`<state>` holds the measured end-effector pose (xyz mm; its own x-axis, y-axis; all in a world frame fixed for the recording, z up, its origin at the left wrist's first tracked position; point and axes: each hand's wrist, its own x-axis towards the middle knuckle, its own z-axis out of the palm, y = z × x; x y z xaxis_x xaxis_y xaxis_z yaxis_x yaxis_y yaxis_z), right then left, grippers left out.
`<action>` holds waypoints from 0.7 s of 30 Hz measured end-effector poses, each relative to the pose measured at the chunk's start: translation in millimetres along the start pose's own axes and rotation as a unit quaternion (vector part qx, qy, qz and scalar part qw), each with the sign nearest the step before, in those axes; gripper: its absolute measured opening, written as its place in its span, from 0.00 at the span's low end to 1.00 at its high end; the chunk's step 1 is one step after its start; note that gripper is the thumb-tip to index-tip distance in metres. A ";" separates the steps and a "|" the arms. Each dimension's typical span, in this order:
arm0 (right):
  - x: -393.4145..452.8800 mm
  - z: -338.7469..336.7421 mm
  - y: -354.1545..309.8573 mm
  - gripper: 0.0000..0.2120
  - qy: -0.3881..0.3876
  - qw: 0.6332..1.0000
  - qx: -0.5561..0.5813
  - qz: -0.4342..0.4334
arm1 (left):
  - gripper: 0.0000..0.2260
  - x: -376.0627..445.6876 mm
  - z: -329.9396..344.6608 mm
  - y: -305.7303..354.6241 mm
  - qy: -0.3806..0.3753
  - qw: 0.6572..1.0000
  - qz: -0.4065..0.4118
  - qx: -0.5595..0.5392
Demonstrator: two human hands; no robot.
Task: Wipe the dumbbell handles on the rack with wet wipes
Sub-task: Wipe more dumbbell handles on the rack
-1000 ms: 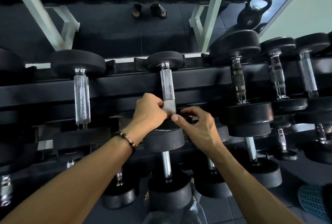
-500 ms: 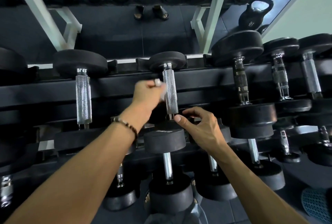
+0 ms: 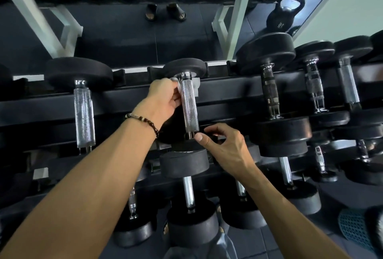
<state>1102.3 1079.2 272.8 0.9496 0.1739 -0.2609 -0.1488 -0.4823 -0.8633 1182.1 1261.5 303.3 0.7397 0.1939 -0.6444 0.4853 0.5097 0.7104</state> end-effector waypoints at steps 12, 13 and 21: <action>2.4 -1.5 -1.0 0.27 -0.012 1.000 -0.010 0.012 | 0.06 -4.9 -9.9 -7.4 -0.039 0.987 0.046 0.152; 2.9 -1.6 -0.7 0.28 -0.014 1.000 -0.012 0.011 | 0.07 -4.6 -8.5 -6.7 -0.032 0.986 0.053 0.157; 4.2 -2.5 -1.9 0.29 -0.020 1.000 -0.012 0.017 | 0.14 -22.8 -44.9 -30.8 -0.068 0.931 0.038 0.355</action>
<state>1107.2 1078.6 274.4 0.9325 0.1908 -0.3066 -0.1733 -0.5084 -0.8435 1129.3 1279.0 283.4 0.8128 0.0744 -0.5778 0.5801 -0.1943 0.7910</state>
